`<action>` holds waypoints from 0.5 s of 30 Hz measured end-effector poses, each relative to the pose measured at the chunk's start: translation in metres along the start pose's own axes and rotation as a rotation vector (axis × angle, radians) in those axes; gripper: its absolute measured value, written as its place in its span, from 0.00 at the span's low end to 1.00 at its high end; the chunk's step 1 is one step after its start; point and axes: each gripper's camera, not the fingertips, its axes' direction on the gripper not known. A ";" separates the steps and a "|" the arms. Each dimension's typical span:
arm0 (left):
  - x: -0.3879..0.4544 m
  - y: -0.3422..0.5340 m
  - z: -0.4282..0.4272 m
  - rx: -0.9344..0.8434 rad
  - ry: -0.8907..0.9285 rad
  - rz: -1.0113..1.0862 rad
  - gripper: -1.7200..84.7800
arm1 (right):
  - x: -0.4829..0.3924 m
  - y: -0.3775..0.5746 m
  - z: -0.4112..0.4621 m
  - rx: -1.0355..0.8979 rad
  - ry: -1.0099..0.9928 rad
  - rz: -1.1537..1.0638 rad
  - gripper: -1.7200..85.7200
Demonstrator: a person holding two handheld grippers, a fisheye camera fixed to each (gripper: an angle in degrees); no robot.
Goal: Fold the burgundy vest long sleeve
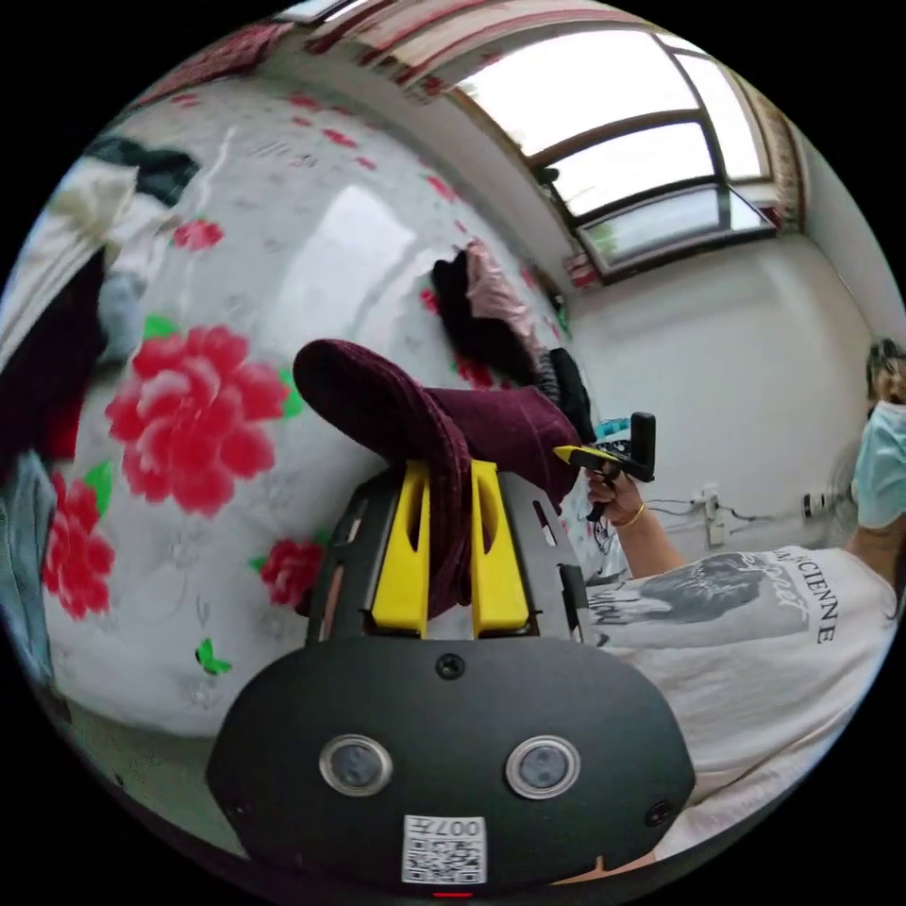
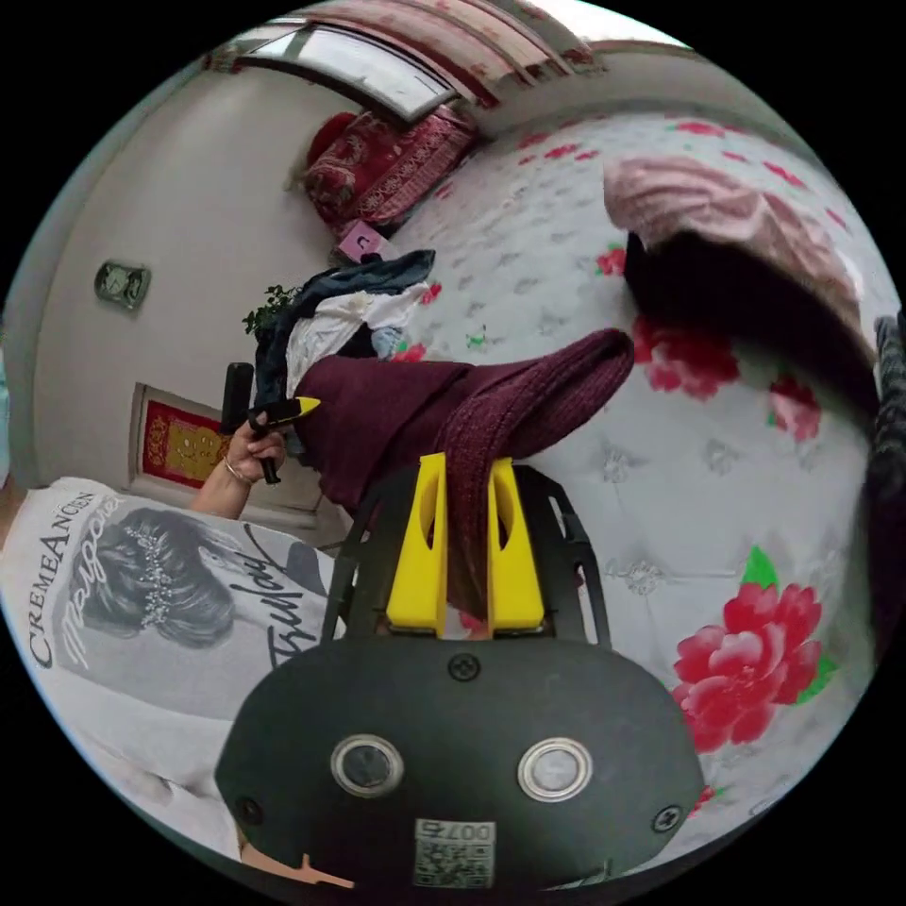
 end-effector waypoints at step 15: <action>0.099 -0.303 0.133 0.015 -0.087 0.206 0.12 | 0.038 -0.138 -0.214 0.361 0.477 0.082 0.05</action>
